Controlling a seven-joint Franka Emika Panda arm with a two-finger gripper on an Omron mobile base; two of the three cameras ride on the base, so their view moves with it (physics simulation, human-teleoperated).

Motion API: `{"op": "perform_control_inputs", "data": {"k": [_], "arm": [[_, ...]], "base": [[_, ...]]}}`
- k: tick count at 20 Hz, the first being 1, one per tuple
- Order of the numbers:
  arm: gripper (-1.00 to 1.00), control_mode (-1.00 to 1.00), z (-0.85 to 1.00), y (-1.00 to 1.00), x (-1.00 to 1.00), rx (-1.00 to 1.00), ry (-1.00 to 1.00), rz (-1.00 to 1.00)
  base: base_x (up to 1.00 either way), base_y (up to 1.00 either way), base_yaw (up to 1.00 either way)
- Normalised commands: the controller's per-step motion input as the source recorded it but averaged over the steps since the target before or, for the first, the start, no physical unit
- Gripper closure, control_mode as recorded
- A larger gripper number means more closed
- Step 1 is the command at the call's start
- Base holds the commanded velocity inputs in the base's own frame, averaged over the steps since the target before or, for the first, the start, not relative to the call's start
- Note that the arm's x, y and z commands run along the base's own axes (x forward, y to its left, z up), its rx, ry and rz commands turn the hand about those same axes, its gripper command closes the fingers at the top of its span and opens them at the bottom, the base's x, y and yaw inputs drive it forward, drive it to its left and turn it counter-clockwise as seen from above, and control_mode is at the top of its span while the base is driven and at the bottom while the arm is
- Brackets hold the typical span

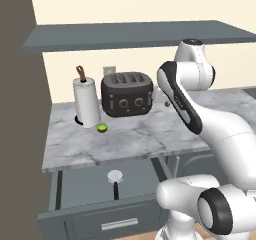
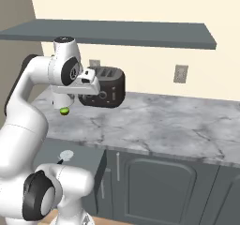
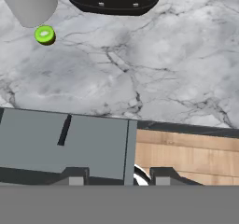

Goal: Pick the pizza cutter from the drawer and place it on the counter.

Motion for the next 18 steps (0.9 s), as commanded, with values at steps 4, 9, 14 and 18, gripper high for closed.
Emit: {"op": "perform_control_inputs", "data": {"k": [4,9,14,18], "arm": [[-1.0,1.0,0.0,0.0,0.0,0.0,0.0,0.0],[-1.0,1.0,0.0,0.0,0.0,0.0,0.0,0.0],[-1.0,1.0,0.0,0.0,0.0,0.0,0.0,0.0],[-1.0,1.0,0.0,0.0,0.0,0.0,0.0,0.0]], "base": [[0.0,0.0,0.0],[-0.02,-0.24,0.08],[-0.19,-0.92,0.32],[-0.24,-0.98,0.46]]}}
